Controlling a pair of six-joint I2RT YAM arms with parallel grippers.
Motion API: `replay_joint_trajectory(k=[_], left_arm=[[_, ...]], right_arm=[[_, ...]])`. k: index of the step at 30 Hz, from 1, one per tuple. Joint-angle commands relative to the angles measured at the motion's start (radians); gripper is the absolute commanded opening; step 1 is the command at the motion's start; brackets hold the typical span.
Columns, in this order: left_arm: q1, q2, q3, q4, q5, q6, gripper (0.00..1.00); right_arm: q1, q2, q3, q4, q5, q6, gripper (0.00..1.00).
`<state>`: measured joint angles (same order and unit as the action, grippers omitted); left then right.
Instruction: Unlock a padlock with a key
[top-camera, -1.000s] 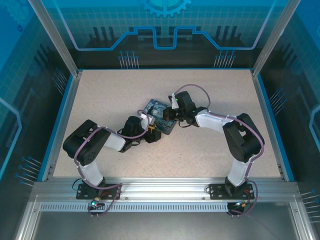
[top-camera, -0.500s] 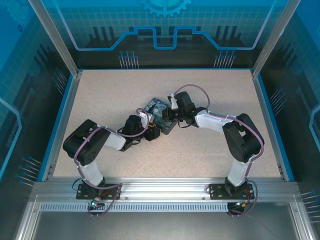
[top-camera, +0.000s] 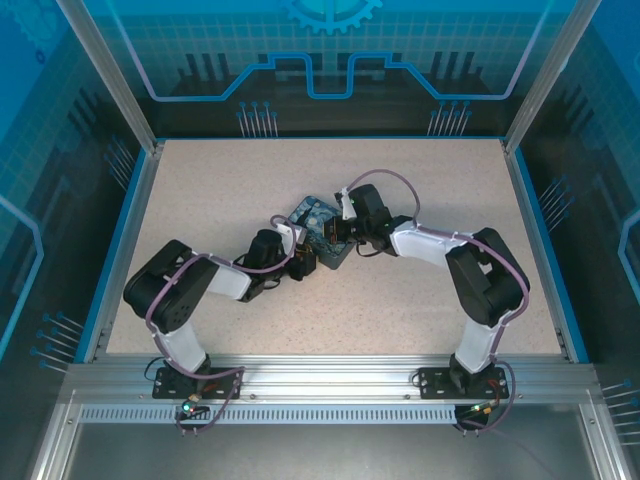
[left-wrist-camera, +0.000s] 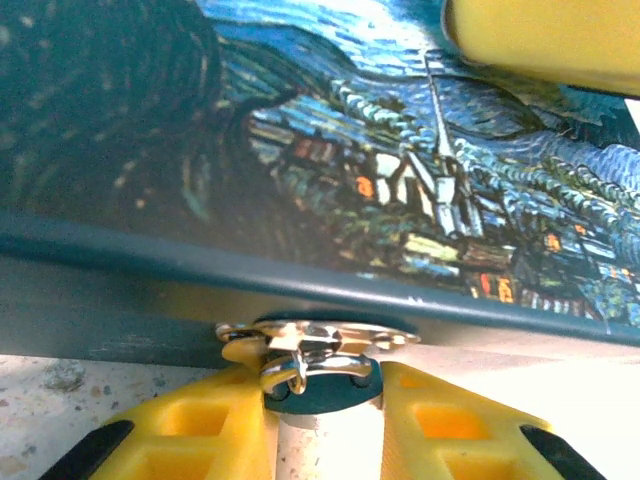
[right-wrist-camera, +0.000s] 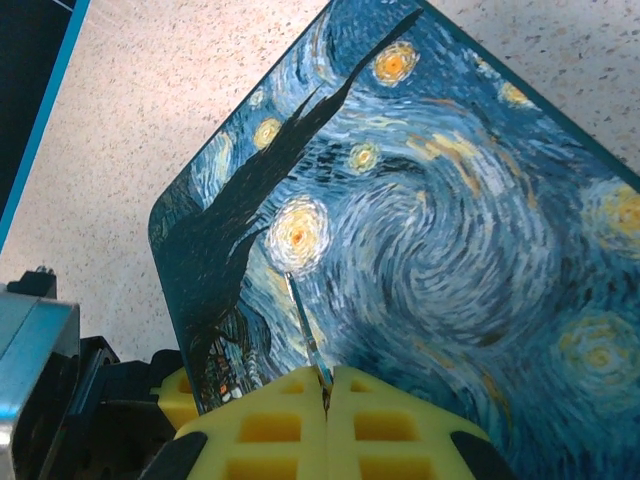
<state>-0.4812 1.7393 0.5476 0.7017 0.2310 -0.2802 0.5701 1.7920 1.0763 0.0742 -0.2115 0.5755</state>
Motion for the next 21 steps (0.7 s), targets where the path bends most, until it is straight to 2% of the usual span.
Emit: replay_joint_trajectory(k=[1,8,15,21], left_arm=[[0.001,-0.077,0.025,0.023,-0.002,-0.050,0.26],[0.002,-0.118,0.035,-0.009,0.007,-0.214,0.24],[0.000,-0.118,0.040,-0.026,0.011,-0.428,0.18],[-0.006,-0.137,0.035,-0.025,0.030,-0.562,0.14]], right_arm=[[0.018,-0.079,-0.029,0.022,0.029,-0.058,0.00],[0.017,-0.247,-0.148,0.023,0.082,-0.156,0.00],[0.047,-0.433,-0.377,0.049,0.127,-0.310,0.00],[0.084,-0.447,-0.453,0.074,0.138,-0.432,0.00]])
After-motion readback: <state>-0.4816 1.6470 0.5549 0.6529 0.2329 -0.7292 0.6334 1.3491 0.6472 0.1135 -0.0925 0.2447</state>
